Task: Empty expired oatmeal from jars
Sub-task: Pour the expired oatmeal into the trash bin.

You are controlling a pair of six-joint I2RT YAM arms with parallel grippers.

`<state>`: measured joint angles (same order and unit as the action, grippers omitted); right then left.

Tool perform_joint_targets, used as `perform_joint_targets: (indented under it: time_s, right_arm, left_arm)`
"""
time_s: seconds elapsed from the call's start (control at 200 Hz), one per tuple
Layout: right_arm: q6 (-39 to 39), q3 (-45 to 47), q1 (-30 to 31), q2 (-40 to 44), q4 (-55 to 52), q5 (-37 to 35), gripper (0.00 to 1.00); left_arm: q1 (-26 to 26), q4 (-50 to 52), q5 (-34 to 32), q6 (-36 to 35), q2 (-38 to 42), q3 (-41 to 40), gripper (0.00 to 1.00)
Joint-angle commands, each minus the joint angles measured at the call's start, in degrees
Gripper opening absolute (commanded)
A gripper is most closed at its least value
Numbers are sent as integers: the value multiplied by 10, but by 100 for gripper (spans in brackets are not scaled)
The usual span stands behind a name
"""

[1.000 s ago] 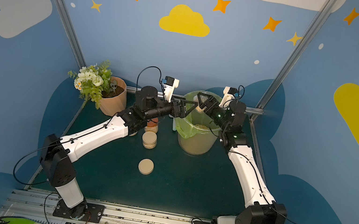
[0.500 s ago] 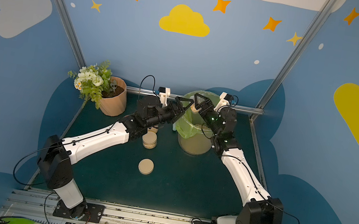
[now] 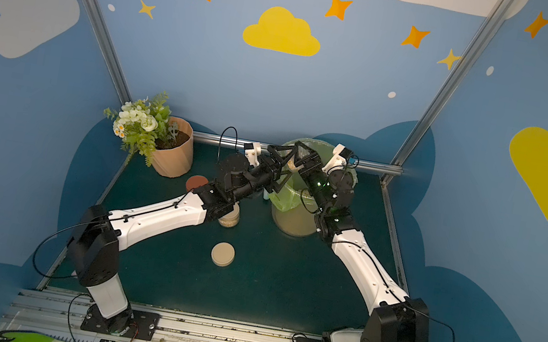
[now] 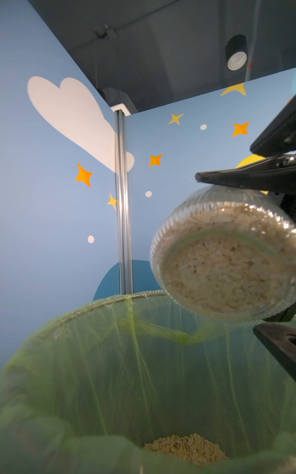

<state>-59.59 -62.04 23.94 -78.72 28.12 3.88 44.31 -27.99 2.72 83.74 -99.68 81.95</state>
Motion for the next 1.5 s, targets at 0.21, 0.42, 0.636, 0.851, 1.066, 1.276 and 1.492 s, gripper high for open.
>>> perform_joint_targets:
  time_s: [0.21, 0.42, 0.636, 0.851, 1.066, 1.276, 1.492]
  right_arm:
    - [-27, -12, 3, 5, 80, 0, 29]
    - [-43, -4, 4, -11, 104, 6, 29]
    - [-58, -4, 4, -30, 139, 13, 29]
    - [-64, -11, 6, -44, 153, 24, 28]
    - [-68, -3, 6, -50, 160, 19, 28]
    - [-69, -7, 7, -60, 169, 17, 28]
    - [-63, -14, 6, -66, 164, 19, 28]
  left_arm:
    - [-1, -43, -39, 56, -35, 37, 100]
    - [-3, -50, -59, 68, -51, 53, 100]
    - [-8, -57, -61, 88, -78, 83, 100]
    - [-8, -57, -74, 90, -102, 110, 98]
    - [-10, -49, -86, 90, -109, 125, 93]
    - [-8, -61, -115, 97, -108, 117, 88]
    - [-8, -81, -140, 94, -103, 106, 88]
